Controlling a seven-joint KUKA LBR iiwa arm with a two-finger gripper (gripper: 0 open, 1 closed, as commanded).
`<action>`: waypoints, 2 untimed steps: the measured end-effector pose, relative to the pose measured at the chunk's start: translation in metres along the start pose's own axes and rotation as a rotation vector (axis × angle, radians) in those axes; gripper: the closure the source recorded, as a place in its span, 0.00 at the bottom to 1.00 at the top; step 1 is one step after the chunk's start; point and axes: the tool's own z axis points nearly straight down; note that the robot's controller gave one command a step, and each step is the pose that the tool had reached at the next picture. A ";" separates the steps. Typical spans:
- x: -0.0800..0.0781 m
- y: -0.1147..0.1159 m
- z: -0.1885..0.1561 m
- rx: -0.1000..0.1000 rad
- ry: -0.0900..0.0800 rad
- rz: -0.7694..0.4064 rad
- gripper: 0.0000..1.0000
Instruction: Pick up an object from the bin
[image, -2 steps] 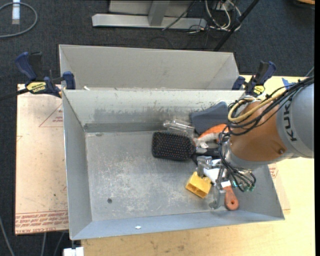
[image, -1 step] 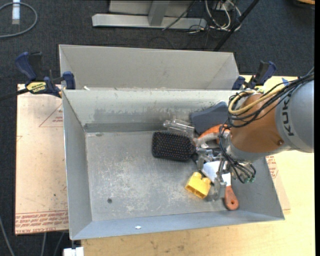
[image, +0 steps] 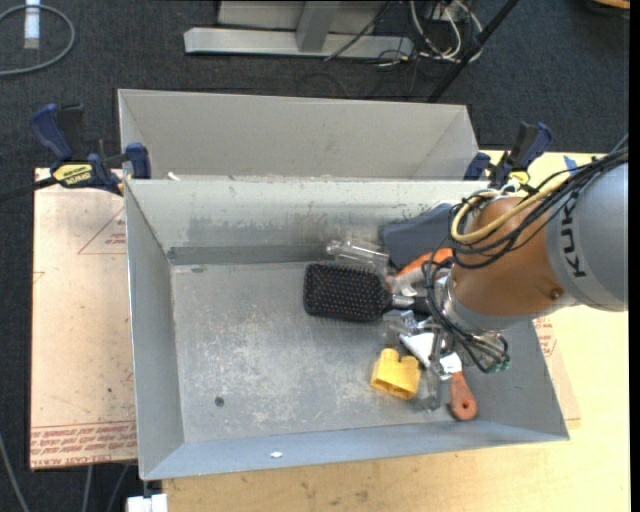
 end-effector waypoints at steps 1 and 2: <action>-0.006 0.005 0.006 -0.005 0.000 0.022 0.00; -0.023 0.058 -0.007 -0.001 -0.002 0.242 1.00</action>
Offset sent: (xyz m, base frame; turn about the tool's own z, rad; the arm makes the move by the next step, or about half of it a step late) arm 0.0021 0.0607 0.0075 0.2443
